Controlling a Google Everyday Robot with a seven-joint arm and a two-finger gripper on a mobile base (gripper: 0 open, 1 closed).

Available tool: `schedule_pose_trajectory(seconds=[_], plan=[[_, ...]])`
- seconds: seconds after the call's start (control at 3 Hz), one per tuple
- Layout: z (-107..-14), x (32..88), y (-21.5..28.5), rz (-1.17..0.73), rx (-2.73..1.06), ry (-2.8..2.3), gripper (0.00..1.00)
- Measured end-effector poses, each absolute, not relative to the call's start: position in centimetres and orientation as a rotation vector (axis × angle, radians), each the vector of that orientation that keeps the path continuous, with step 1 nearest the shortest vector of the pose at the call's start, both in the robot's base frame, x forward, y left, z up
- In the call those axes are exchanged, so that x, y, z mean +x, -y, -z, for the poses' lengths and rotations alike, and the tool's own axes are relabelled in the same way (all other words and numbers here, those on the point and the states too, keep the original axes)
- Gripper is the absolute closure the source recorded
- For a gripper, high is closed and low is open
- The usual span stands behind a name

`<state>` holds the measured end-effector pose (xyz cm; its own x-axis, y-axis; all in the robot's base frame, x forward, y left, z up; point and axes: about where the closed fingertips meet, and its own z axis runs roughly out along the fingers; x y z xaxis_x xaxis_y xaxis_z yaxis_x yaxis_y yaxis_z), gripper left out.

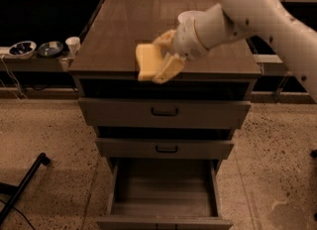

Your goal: Place sponge into bottom drawer

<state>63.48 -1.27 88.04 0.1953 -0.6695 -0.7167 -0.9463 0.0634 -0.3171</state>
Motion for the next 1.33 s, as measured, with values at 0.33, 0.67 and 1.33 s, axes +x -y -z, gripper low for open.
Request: schedule_pose_trajectory(seconds=[0.33, 0.67, 1.33], plan=[[-82.9, 59.9, 4.9, -0.4, -1.681, -1.557, 1.0], [-75.1, 53.8, 8.0, -0.454, -1.709, -1.649, 1.0], [-65.9, 53.9, 10.5, -0.421, -1.789, -1.723, 1.0]])
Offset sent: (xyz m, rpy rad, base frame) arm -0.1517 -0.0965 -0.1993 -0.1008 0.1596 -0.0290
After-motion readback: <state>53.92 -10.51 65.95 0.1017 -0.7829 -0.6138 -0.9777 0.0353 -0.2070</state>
